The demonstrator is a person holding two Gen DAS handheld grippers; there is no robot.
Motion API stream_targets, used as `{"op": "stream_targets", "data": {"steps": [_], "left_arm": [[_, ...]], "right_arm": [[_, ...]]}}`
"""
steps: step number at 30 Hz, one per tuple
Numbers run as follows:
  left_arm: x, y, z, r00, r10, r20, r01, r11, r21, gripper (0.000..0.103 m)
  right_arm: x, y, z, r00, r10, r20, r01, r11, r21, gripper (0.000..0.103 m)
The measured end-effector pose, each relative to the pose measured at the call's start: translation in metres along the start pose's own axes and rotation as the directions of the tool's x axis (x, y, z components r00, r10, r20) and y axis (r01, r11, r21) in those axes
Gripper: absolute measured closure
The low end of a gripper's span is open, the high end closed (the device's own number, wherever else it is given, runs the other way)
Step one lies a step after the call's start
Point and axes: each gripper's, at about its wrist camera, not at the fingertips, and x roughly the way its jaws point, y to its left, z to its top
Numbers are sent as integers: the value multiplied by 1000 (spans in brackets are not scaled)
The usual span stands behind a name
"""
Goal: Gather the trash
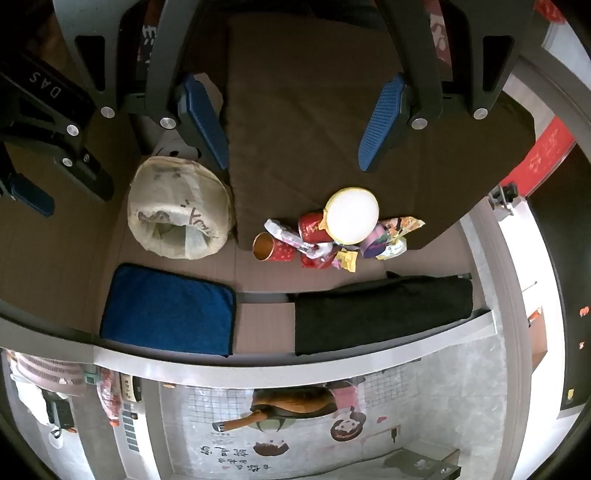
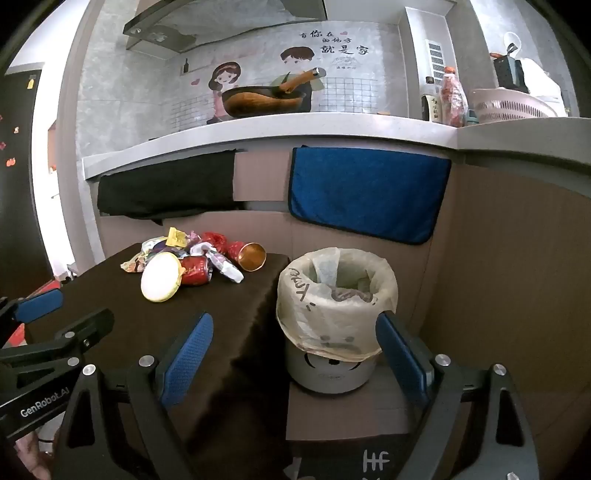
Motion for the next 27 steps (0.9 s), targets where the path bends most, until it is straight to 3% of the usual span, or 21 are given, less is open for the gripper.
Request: {"op": "stream_targets", "data": {"steps": [27], "left_arm": [[1, -2, -1, 1000, -4, 0, 4, 1000, -1, 30]], "right_arm": [[2, 5, 0, 1000, 10, -7, -10, 1000, -1, 15]]}}
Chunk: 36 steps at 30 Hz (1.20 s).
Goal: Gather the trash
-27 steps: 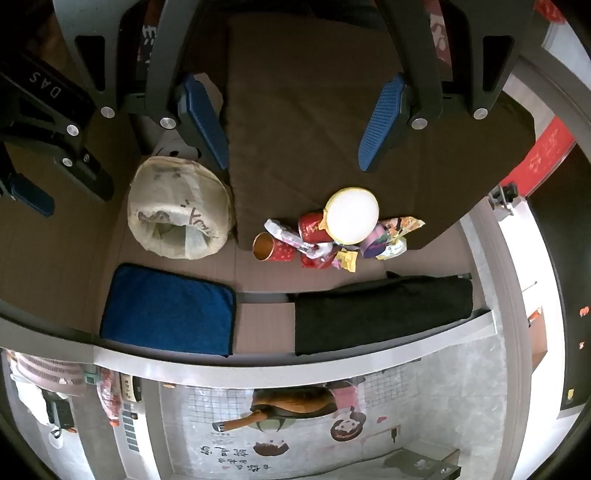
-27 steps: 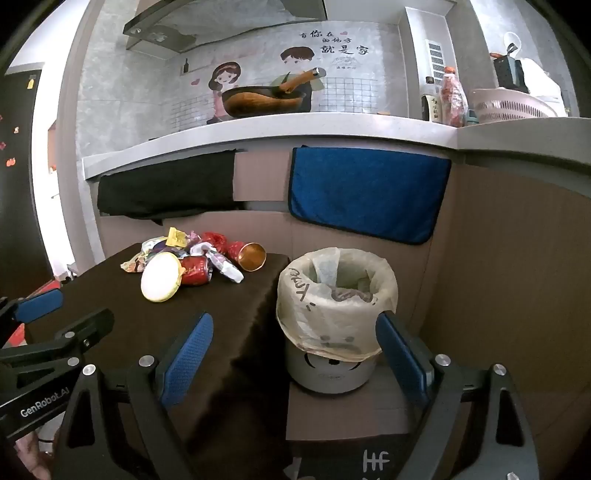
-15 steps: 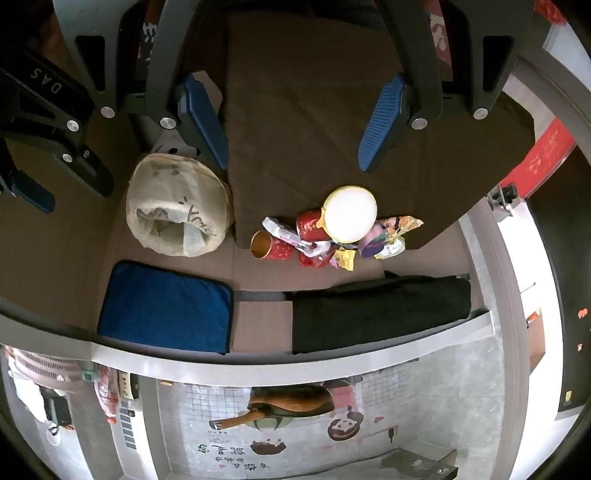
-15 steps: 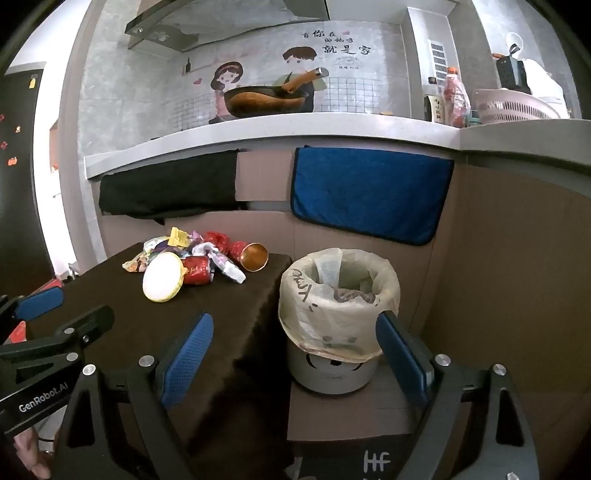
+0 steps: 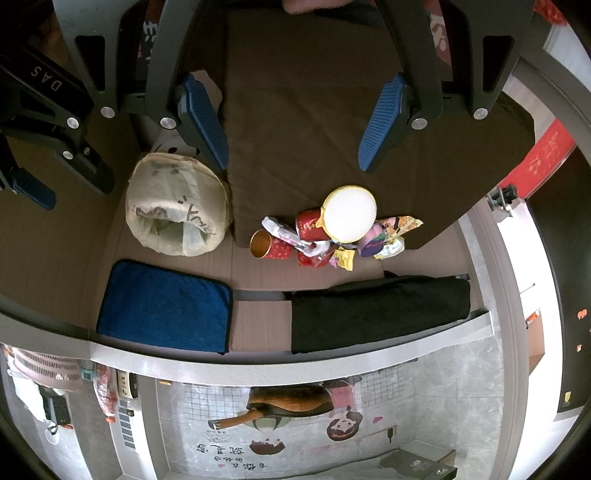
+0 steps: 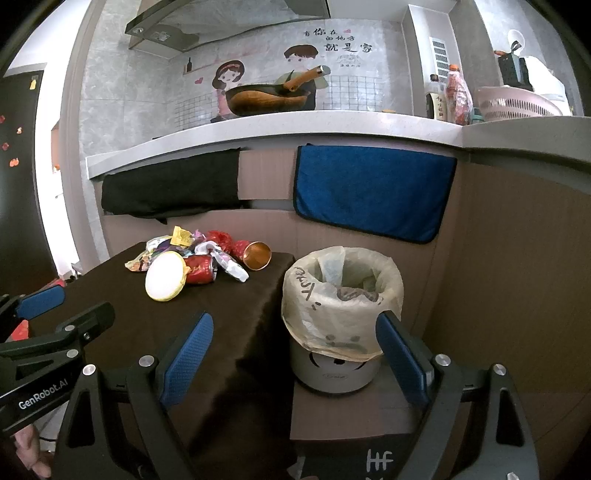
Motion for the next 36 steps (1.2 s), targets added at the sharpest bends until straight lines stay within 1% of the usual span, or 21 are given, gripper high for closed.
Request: {"op": "stream_targets", "data": {"steps": [7, 11, 12, 22, 25, 29, 36], "left_arm": [[3, 2, 0, 1000, 1, -1, -1, 1000, -6, 30], [0, 1, 0, 1000, 0, 0, 0, 1000, -5, 30], [-5, 7, 3, 1000, 0, 1, 0, 1000, -6, 30], [-4, 6, 2, 1000, 0, -1, 0, 1000, -6, 30], [-4, 6, 2, 1000, -1, -1, 1, 1000, -7, 30], [-3, 17, 4, 1000, -4, -6, 4, 1000, -8, 30], [-2, 16, 3, 1000, -3, -4, 3, 1000, -7, 30]], "right_arm": [[0, -3, 1, 1000, 1, -1, -1, 1000, 1, 15], [0, -2, 0, 1000, 1, -1, -1, 1000, 2, 15], [0, -2, 0, 1000, 0, -1, 0, 1000, 2, 15], [0, -3, 0, 1000, 3, -3, -3, 1000, 3, 15], [1, -1, -4, 1000, 4, -4, -4, 1000, 2, 15], [5, -5, -5, 1000, 7, -5, -7, 1000, 3, 15], [4, -4, -5, 1000, 7, -5, -7, 1000, 3, 15]]}}
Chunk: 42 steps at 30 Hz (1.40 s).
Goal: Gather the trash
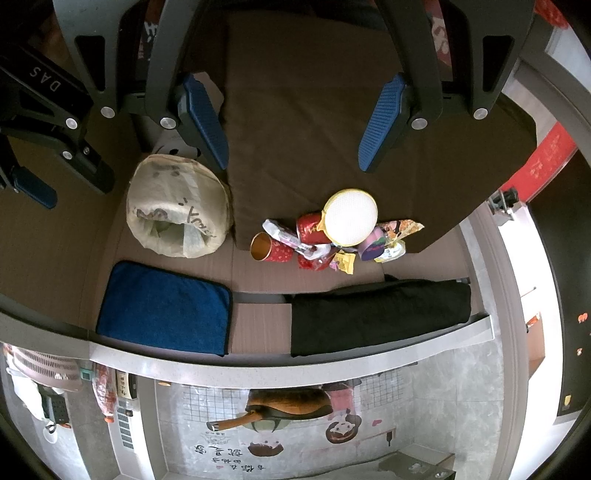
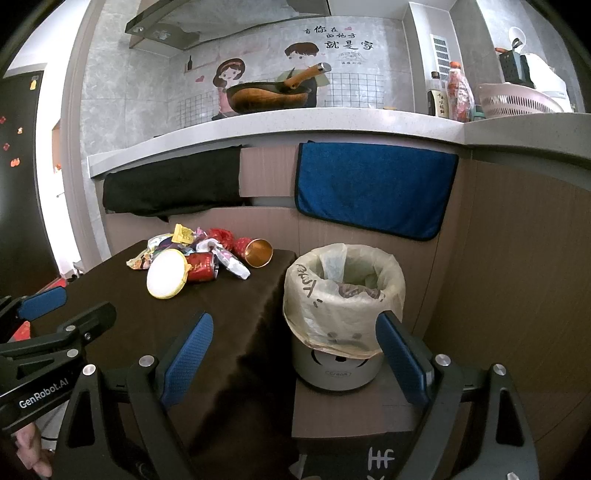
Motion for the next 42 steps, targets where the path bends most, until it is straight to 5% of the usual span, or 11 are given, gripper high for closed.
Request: {"op": "stream_targets", "data": {"steps": [32, 36, 40, 42], "left_arm": [[6, -21, -6, 998, -60, -19, 60, 998, 17, 30], [32, -5, -7, 976, -193, -100, 186, 979, -80, 32], [72, 29, -7, 945, -276, -175, 236, 947, -219, 37], [94, 50, -1, 945, -279, -172, 234, 942, -241, 39]], "right_arm": [[5, -3, -1, 1000, -22, 12, 22, 1000, -16, 15], [20, -8, 7, 999, -18, 28, 18, 1000, -17, 15], [57, -13, 25, 999, 33, 7, -33, 999, 20, 15], [75, -11, 32, 998, 69, -9, -69, 997, 30, 15]]}}
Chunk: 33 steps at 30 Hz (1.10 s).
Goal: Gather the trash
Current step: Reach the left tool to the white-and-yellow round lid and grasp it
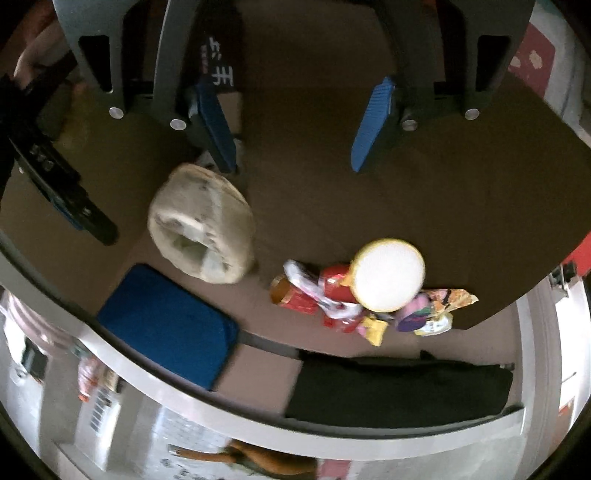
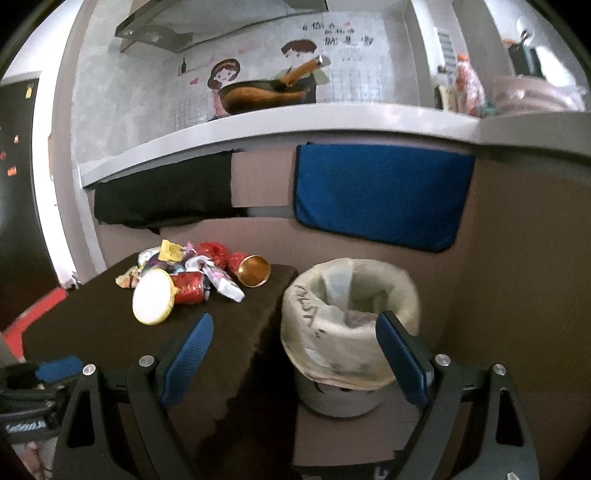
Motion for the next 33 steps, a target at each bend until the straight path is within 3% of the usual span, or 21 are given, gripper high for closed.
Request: {"op": "stream_targets", "data": {"steps": [4, 7, 15, 17, 20, 26, 30, 33], "left_arm": [[19, 50, 33, 997, -34, 73, 37, 999, -40, 39], [48, 91, 65, 991, -111, 77, 116, 992, -59, 39], [146, 164, 132, 978, -204, -44, 203, 979, -33, 39], [170, 178, 140, 964, -249, -93, 244, 968, -57, 39], [192, 188, 141, 931, -320, -176, 311, 947, -82, 39], [195, 185, 125, 892, -378, -249, 342, 923, -177, 41], [160, 164, 111, 897, -402, -184, 371, 911, -183, 47], [152, 149, 105, 904, -381, -196, 353, 921, -165, 60]], "right_arm": [[35, 13, 6, 998, 44, -34, -45, 999, -30, 15], [64, 24, 6, 997, 40, -70, -45, 996, -72, 15], [137, 35, -4, 980, 14, -200, -38, 992, -117, 19], [149, 36, -8, 975, 4, -224, -33, 991, -128, 19], [167, 42, -10, 968, -15, -250, -30, 984, -177, 20], [196, 60, 3, 962, 16, -273, -84, 967, -239, 24], [219, 68, 12, 955, 29, -296, -103, 966, -237, 25], [232, 75, 10, 944, 22, -328, -107, 964, -244, 25]]}}
